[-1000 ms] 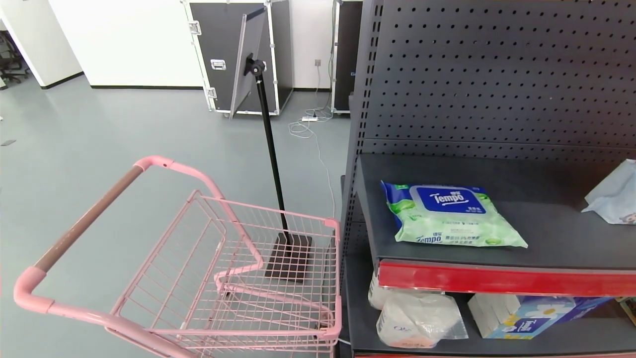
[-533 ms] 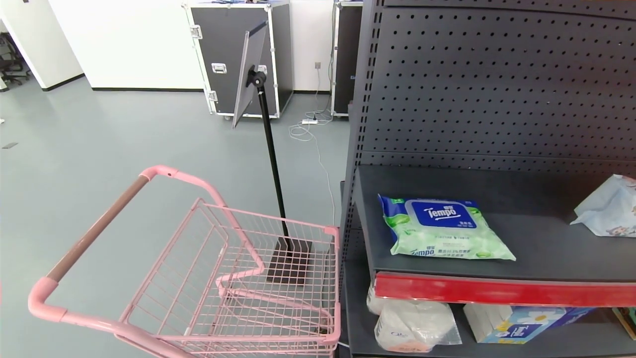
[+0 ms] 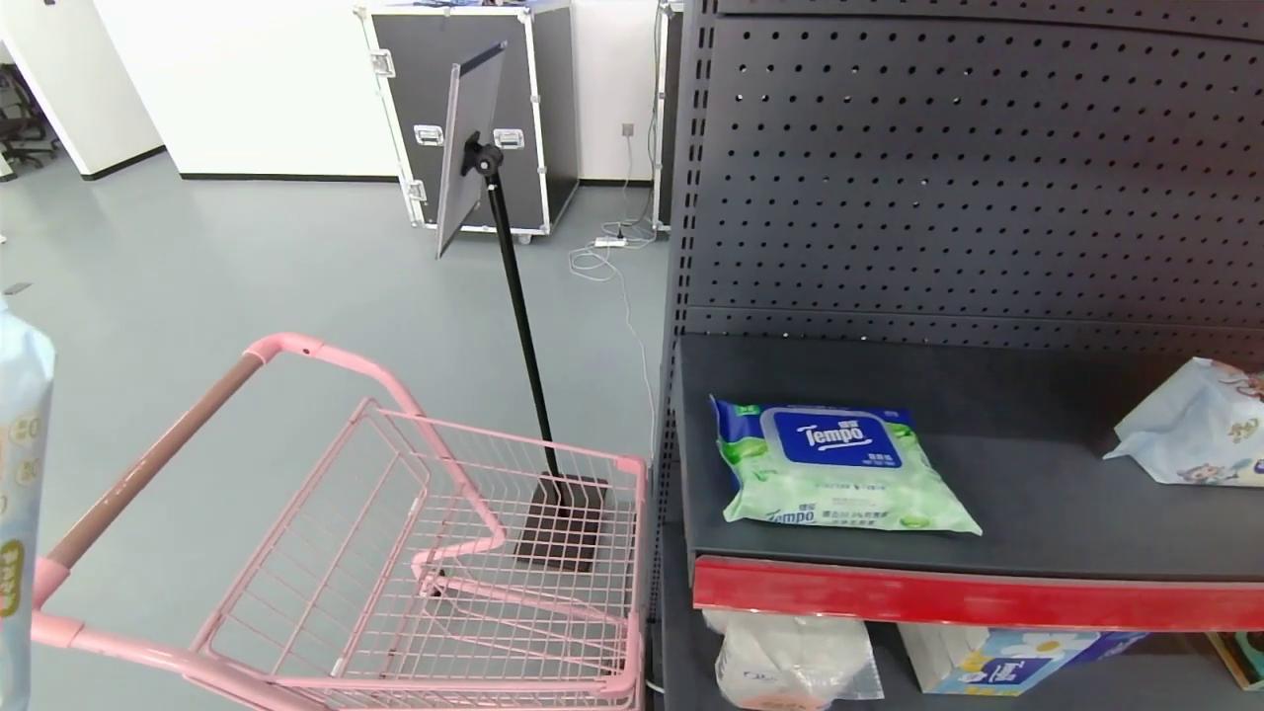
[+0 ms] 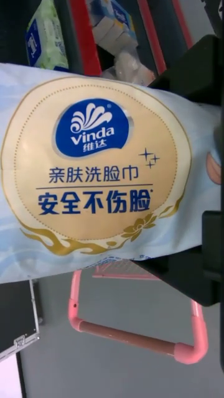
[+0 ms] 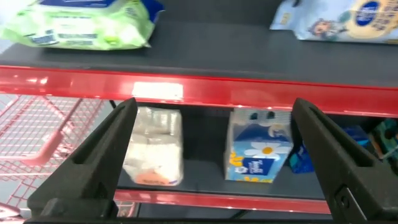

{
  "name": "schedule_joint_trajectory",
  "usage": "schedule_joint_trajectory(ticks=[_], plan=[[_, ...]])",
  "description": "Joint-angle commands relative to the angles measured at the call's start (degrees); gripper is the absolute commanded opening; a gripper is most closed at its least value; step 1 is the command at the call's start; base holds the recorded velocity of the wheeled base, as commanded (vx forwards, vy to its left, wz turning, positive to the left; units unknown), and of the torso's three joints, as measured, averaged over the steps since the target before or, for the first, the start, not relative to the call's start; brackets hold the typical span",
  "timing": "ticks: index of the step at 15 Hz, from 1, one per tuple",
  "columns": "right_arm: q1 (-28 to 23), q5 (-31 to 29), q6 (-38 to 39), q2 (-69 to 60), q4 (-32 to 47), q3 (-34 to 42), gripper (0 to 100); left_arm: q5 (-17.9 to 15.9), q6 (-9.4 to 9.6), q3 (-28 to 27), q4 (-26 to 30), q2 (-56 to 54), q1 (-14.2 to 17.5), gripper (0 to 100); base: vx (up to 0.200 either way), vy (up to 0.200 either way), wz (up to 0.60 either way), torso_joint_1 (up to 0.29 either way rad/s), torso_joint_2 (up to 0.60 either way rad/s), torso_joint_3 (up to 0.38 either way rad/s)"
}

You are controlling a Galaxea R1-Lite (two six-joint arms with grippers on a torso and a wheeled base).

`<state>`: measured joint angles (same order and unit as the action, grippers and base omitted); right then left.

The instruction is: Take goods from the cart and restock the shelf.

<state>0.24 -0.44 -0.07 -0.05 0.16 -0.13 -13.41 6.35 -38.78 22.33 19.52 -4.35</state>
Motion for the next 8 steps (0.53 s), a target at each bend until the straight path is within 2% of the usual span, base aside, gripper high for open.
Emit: schedule_joint_trajectory(ticks=[1, 3, 8], plan=[[0.0, 0.0, 0.0, 0.0, 0.0, 0.0, 100, 0.0, 0.42, 0.0, -0.1, 1.6, -0.1, 0, 0.0, -0.2, 0.0, 0.002, 0.0, 0.002], [0.0, 0.0, 0.0, 0.0, 0.0, 0.0, 100, 0.0, 1.03, -0.1, -0.4, 1.9, -0.2, 0, 0.0, -0.2, 0.0, 0.0, 0.0, -0.005], [0.0, 0.0, 0.0, 0.0, 0.0, 0.0, 100, 0.0, 1.03, -1.0, -1.7, 3.2, -0.1, 0, 0.0, -0.2, 0.0, 0.004, 0.0, 0.0]])
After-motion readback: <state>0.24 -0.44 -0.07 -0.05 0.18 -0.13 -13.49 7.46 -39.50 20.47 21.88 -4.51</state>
